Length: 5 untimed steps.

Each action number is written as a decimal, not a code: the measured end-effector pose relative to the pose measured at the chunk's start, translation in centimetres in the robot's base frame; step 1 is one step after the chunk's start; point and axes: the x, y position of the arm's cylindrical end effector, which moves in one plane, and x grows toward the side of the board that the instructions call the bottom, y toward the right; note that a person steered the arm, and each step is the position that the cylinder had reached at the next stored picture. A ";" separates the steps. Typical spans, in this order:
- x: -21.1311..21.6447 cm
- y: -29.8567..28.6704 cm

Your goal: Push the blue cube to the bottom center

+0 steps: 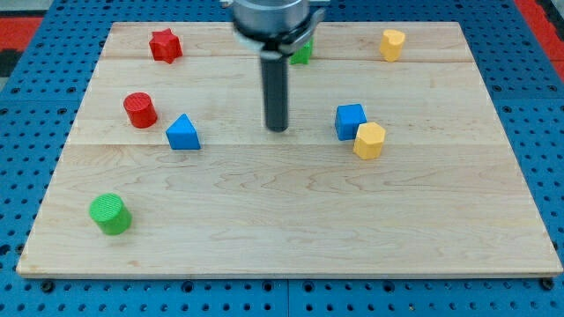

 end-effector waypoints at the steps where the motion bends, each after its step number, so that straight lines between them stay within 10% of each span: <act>1: -3.4 5.2; 5: 1.9 7.4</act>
